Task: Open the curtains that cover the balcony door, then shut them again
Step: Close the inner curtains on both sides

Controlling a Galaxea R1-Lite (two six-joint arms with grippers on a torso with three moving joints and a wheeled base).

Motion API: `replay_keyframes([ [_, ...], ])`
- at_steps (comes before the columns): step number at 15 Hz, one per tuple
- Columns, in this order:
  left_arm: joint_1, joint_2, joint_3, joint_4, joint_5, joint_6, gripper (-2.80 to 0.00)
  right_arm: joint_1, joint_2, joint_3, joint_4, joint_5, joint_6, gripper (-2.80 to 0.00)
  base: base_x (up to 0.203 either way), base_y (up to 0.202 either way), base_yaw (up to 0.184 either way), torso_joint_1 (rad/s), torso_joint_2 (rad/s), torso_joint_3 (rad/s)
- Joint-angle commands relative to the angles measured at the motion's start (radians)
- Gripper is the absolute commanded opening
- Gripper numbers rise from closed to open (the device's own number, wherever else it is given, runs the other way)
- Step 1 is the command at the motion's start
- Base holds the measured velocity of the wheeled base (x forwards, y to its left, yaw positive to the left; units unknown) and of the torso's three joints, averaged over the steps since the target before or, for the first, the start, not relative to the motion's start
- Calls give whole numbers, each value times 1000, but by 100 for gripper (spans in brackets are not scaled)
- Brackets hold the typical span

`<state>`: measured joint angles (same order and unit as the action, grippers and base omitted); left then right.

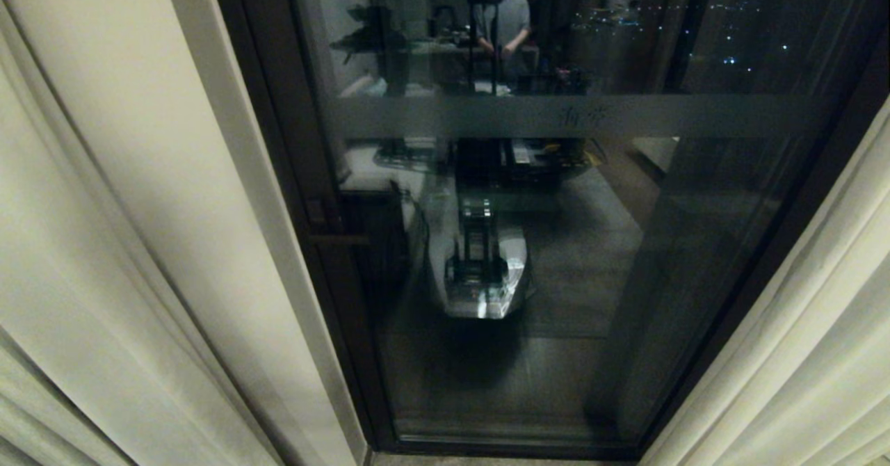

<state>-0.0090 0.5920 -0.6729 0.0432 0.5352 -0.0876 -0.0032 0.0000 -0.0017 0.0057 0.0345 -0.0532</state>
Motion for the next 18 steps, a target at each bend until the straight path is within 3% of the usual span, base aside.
replay_keyframes([
  [1, 12, 159, -57, 0, 114, -14, -280, 0, 0, 0, 0, 1, 0, -280, 0, 0, 0, 0, 0, 0],
  [6, 136, 259, -100, 0, 120, -38, -280, 0, 0, 0, 0, 1, 0, -280, 0, 0, 0, 0, 0, 0],
  [7, 152, 274, -104, 0, 118, -38, 0, 0, 1, 0, 0, 1, 0, -280, 0, 0, 0, 0, 0, 0],
  [12, 228, 363, -119, -22, 36, -40, 0, 0, 0, 0, 0, 1, 0, -280, 0, 0, 0, 0, 0, 0],
  [18, 388, 574, -148, -231, -116, -38, 0, 0, 0, 0, 0, 1, 0, -280, 0, 0, 0, 0, 0, 0],
])
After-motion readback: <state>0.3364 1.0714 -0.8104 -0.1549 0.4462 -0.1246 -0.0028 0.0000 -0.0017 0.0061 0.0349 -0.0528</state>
